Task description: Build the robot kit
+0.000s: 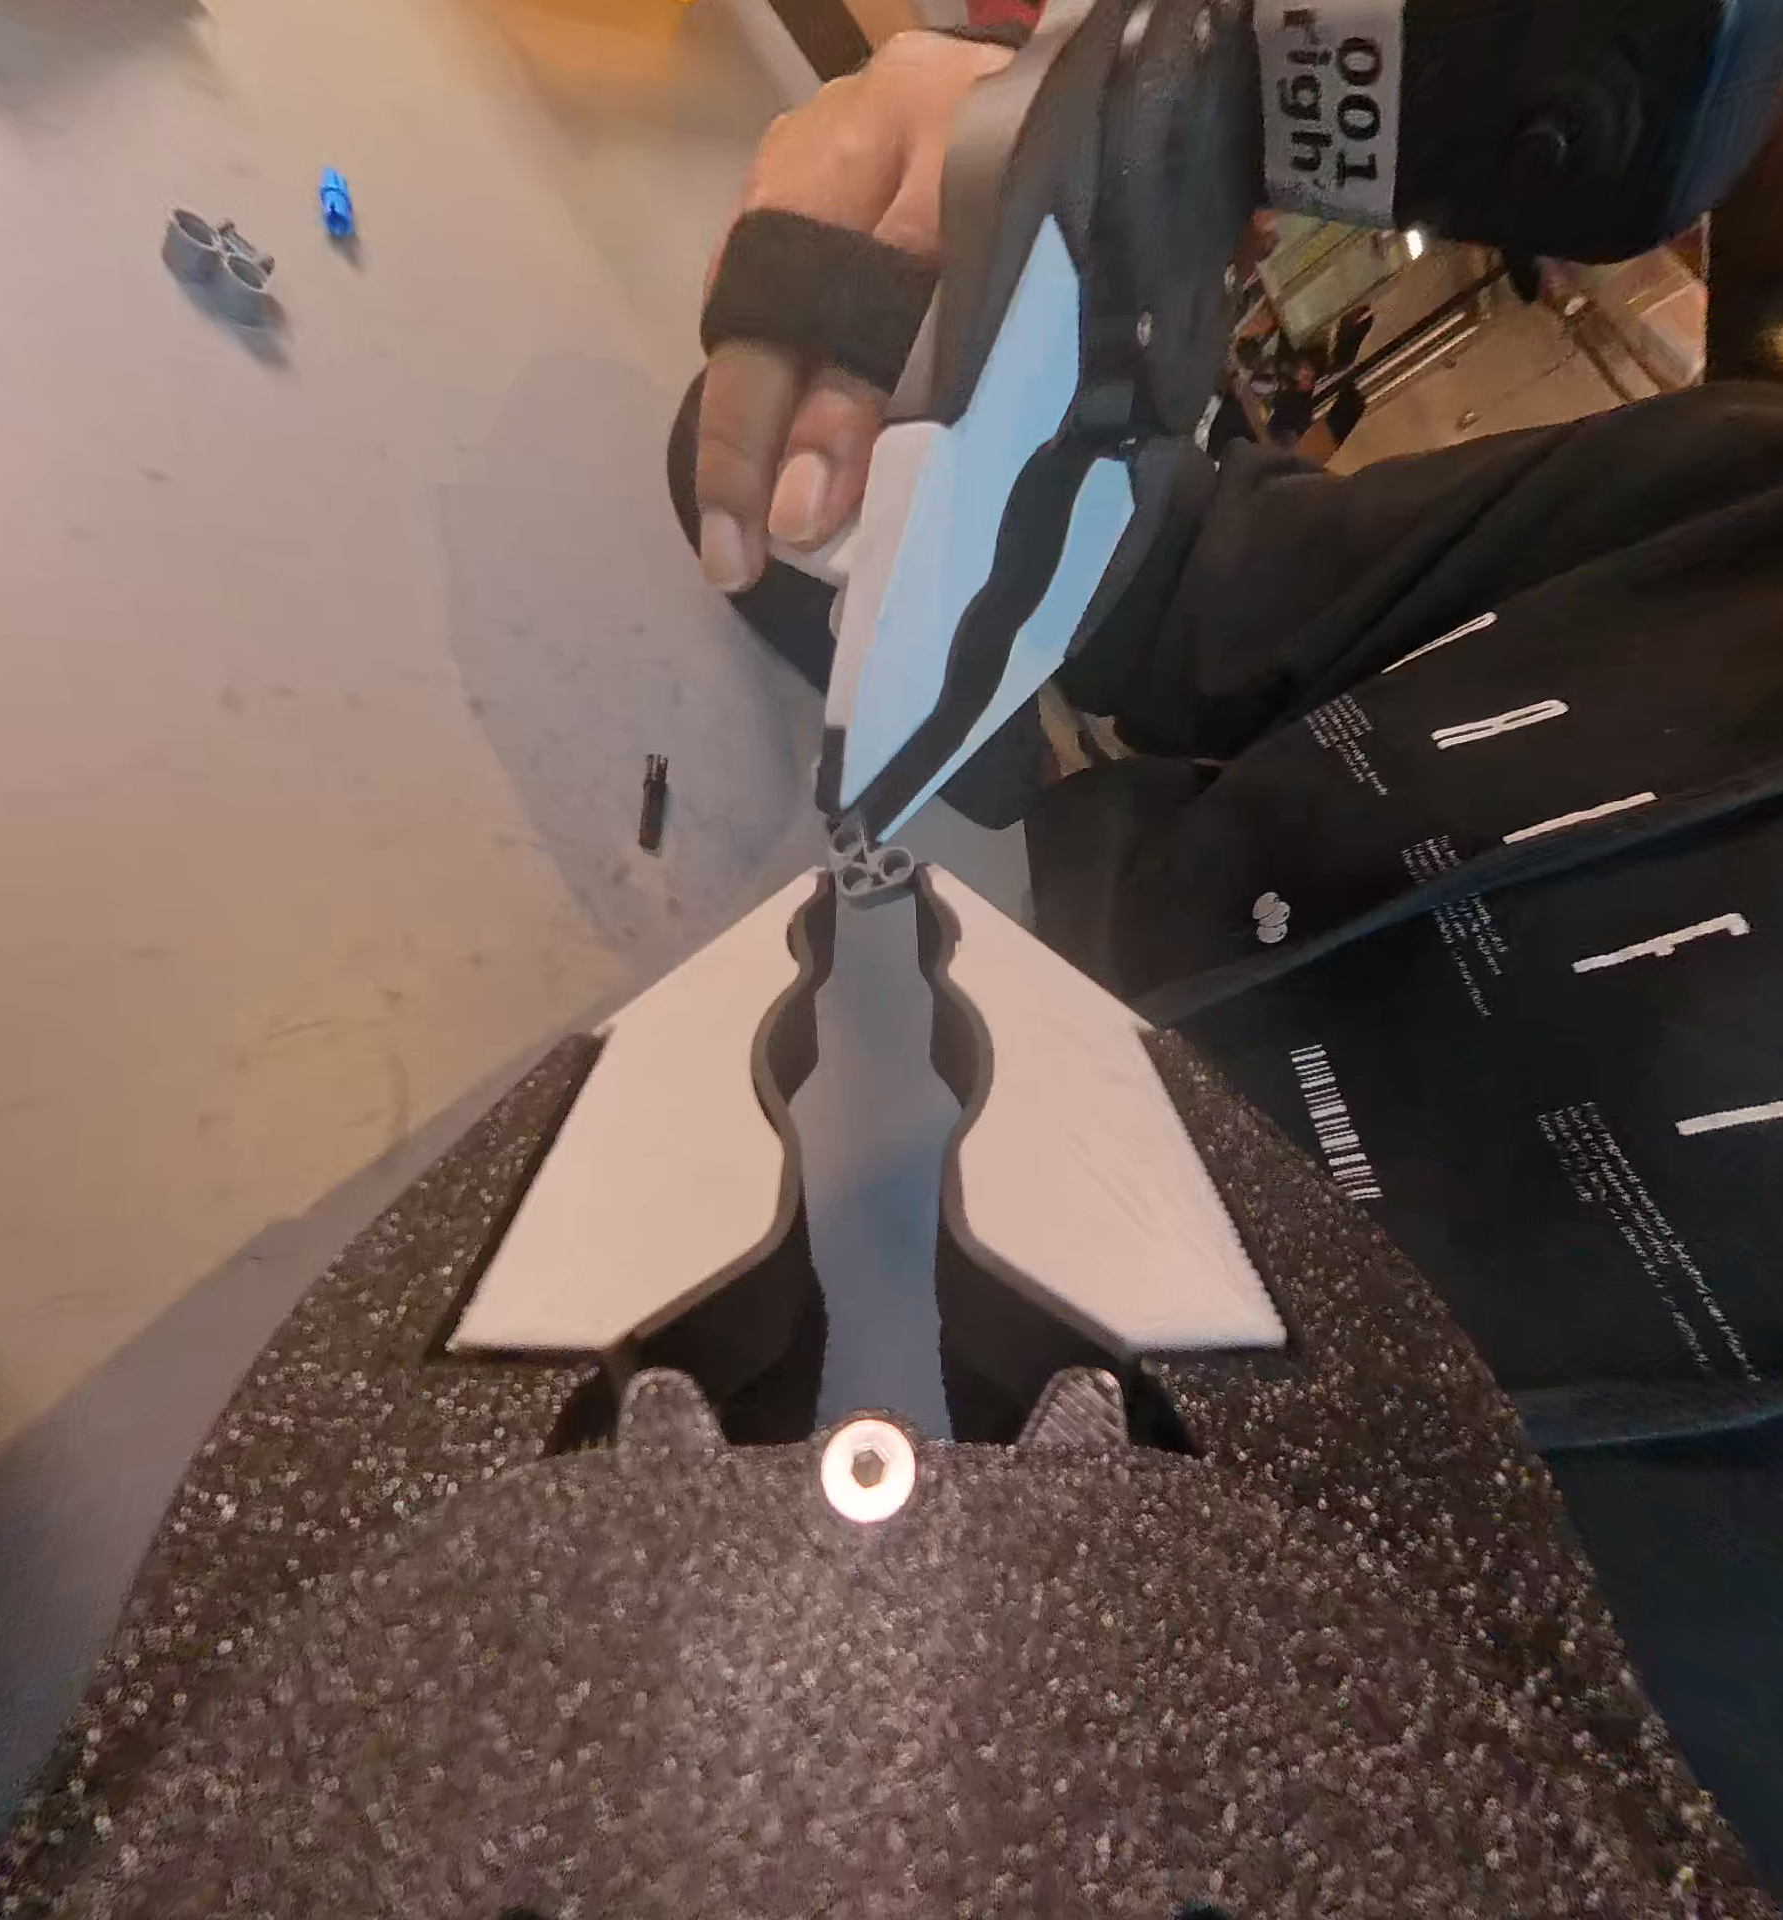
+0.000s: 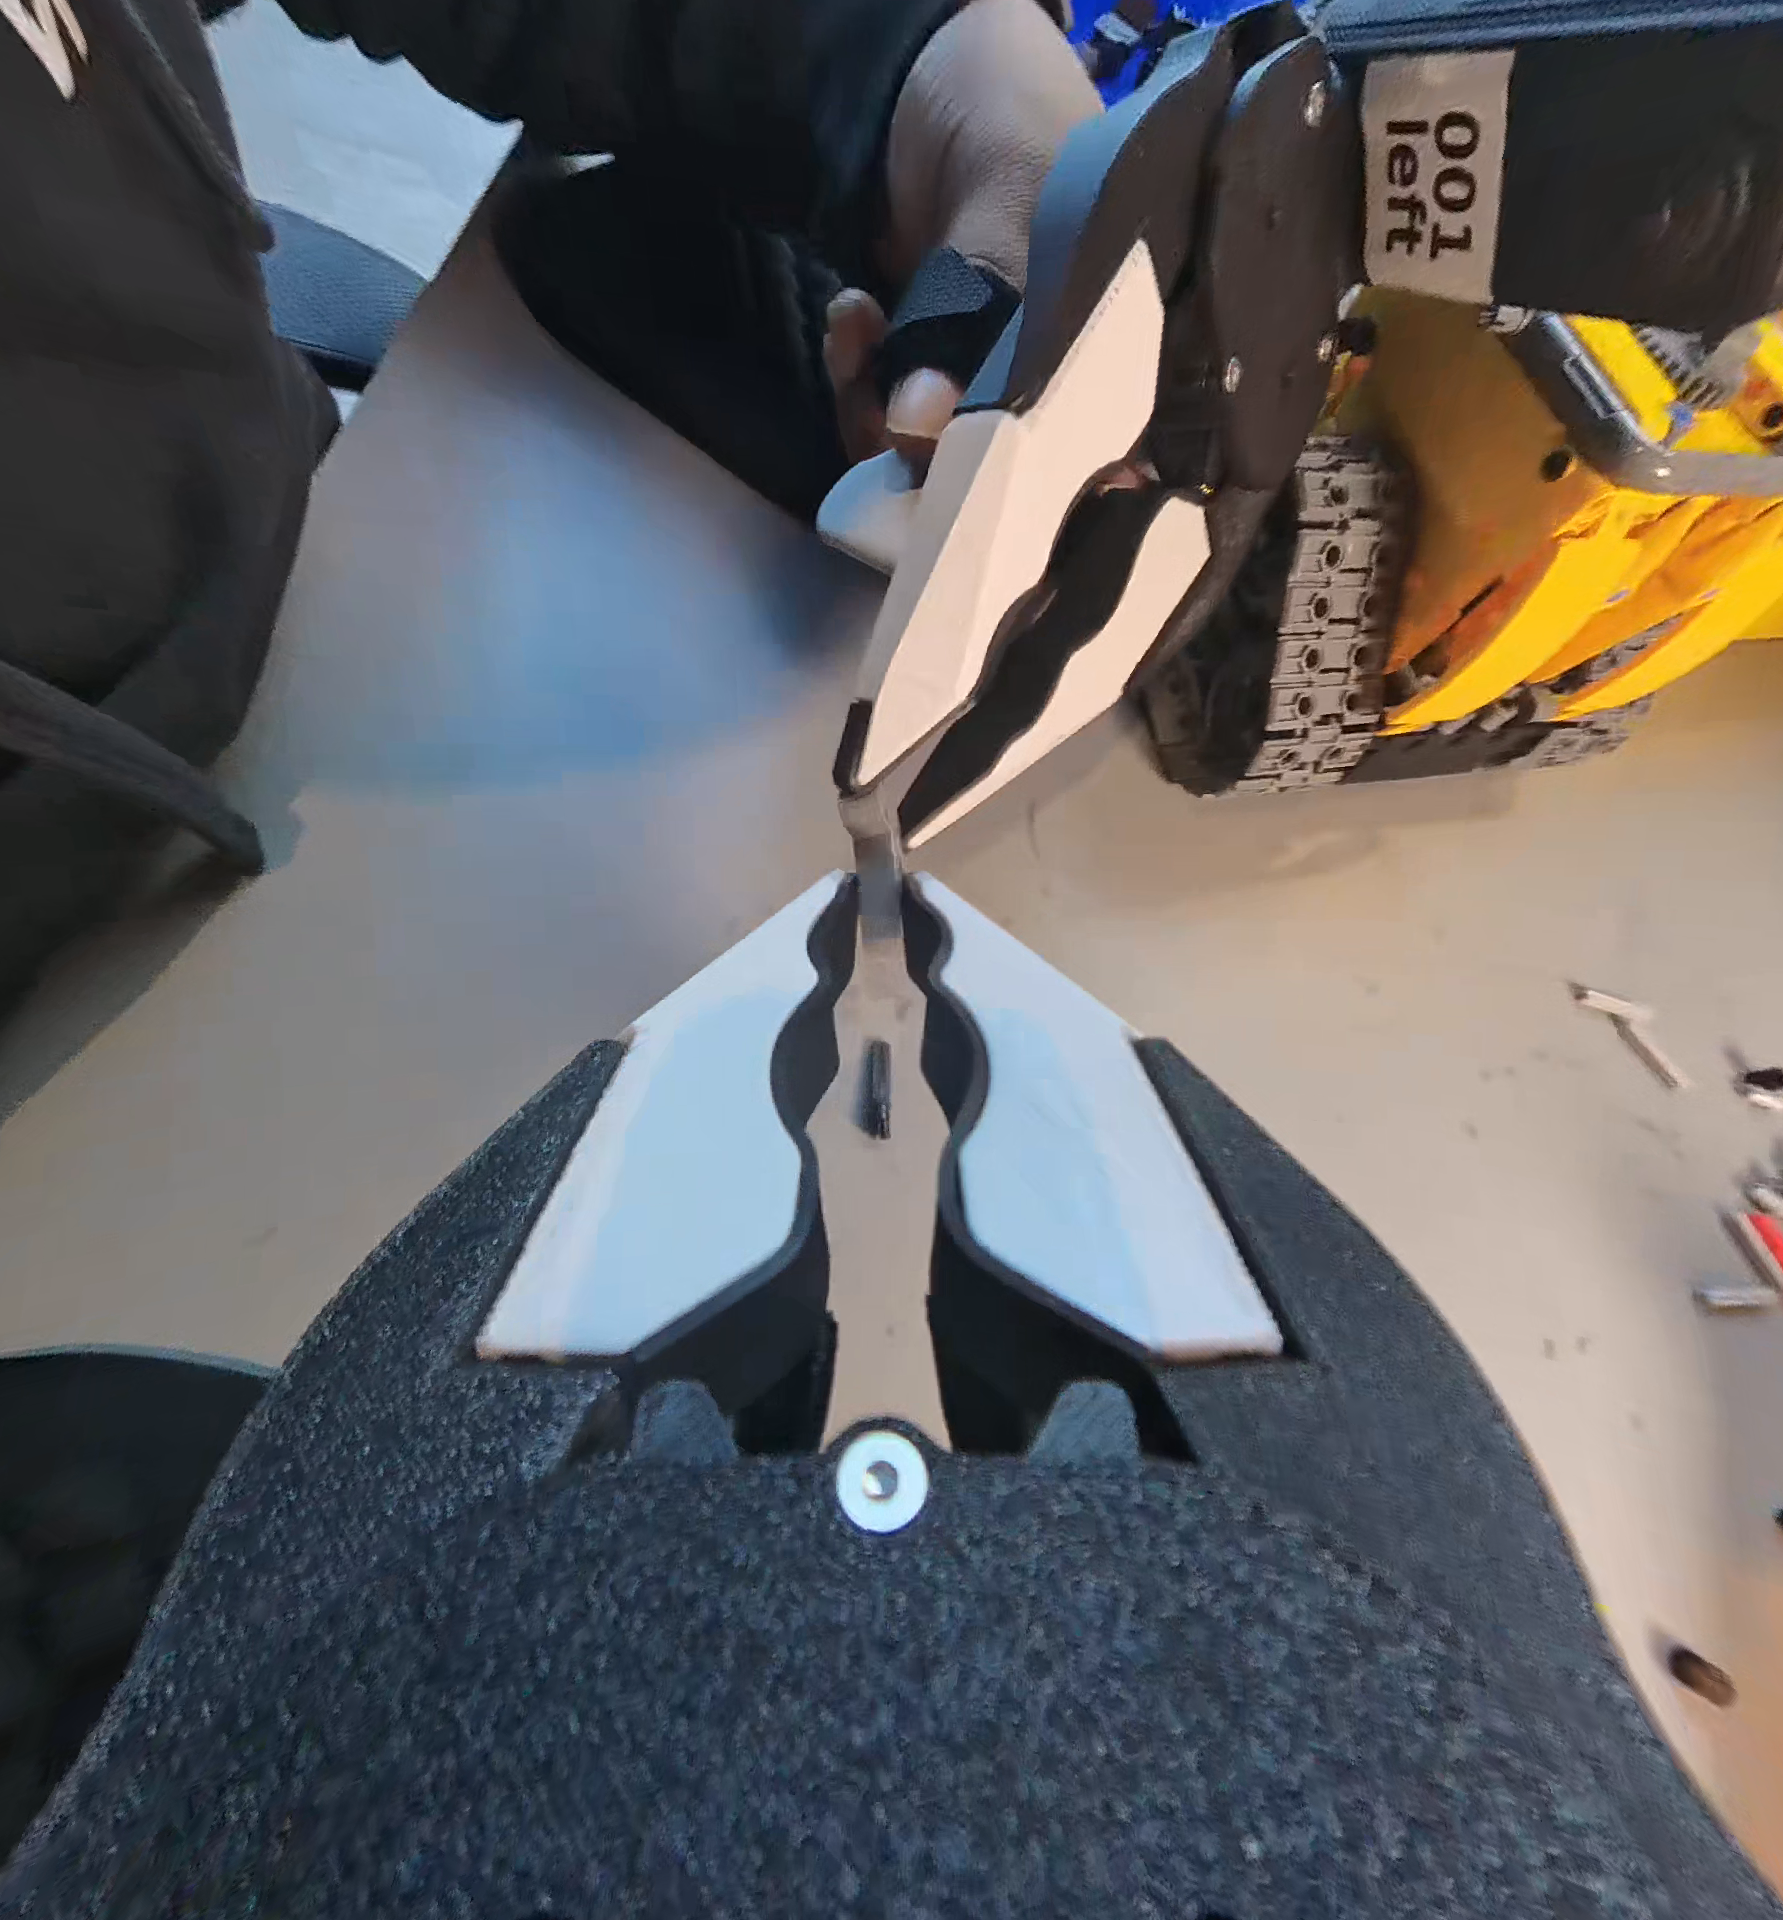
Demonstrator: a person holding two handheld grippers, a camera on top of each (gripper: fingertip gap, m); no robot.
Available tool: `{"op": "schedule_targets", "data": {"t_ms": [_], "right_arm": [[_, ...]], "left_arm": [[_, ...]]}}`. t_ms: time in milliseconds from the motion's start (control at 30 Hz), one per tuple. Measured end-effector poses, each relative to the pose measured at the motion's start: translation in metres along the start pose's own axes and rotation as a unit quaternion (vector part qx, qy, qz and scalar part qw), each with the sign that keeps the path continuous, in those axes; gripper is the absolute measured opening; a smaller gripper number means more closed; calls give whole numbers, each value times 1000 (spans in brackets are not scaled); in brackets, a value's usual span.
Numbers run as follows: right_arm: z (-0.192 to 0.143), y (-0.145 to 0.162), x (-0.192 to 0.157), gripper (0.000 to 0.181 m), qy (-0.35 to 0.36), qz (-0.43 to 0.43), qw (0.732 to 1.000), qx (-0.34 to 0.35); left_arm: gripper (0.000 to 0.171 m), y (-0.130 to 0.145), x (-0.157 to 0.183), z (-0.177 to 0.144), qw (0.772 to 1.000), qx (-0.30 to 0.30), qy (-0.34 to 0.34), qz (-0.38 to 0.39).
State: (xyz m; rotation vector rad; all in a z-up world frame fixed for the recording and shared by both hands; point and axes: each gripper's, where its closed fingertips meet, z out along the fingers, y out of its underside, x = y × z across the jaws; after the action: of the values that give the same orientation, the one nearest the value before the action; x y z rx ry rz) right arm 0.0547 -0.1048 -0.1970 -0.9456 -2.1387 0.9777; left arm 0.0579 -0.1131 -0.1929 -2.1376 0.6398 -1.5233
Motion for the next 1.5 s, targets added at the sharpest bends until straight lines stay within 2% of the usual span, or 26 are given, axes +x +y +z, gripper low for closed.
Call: {"op": "schedule_targets", "data": {"t_ms": [33,67,133,200,267,333,400,467,533,600,667,733,800,867,933,1000,1067,1167,1300,1400,1500], "right_arm": [[0,-1,0,8,-12,18,1000,7],[-1,-2,-2,8,-31,38,999,13],[-1,-4,-1,8,-63,104,992,26],[2,-4,-4,8,-108,178,978,30],[7,-1,-7,8,-147,244,958,17],[10,-2,-8,7,-182,306,934,16],[13,-2,-8,7,-207,333,920,11],[14,-8,-9,7,-231,345,909,22],[17,-5,-7,8,-229,338,913,11],[20,-2,1,8,-194,308,931,10],[22,0,8,20,-127,209,970,7],[22,-5,6,27,-67,87,994,4],[25,-7,11,25,5,4,1000,-14],[26,-7,17,11,60,-64,996,-32],[26,-5,18,10,61,-70,995,-46],[25,-6,13,8,14,-25,999,-30],[24,-3,5,8,-52,30,998,-22],[32,6,-2,8,-116,59,991,-43],[45,22,-8,8,-153,30,982,-110],[51,28,-11,8,-170,19,977,-129],[52,28,-7,8,-167,20,977,-131]], "left_arm": [[13,-2,3,-2,1000,11,11,-4],[3,-4,5,-5,999,23,20,-8],[0,-4,5,-8,999,33,11,4],[12,-3,10,-11,999,31,-2,41],[21,0,4,-12,991,19,-68,112],[28,3,0,-13,970,-5,-138,202],[28,7,0,-12,942,-27,-186,280],[13,7,-6,-13,920,-38,-233,314],[8,10,-7,-11,930,-40,-232,284],[7,9,-13,-14,945,-21,-229,232],[7,8,-20,-19,967,11,-212,143],[7,4,-22,-23,980,49,-179,72],[7,1,-19,-26,986,73,-149,31],[7,-1,-16,-24,989,82,-122,3],[7,-2,-18,-24,989,86,-121,-6],[13,-3,-13,-24,989,82,-118,28],[32,0,-12,-24,980,48,-160,110],[36,9,-22,-24,943,-19,-246,222],[31,29,-40,-15,917,-106,-288,254],[29,40,-51,-11,890,-157,-315,291],[17,41,-49,-8,890,-166,-306,294]]}}
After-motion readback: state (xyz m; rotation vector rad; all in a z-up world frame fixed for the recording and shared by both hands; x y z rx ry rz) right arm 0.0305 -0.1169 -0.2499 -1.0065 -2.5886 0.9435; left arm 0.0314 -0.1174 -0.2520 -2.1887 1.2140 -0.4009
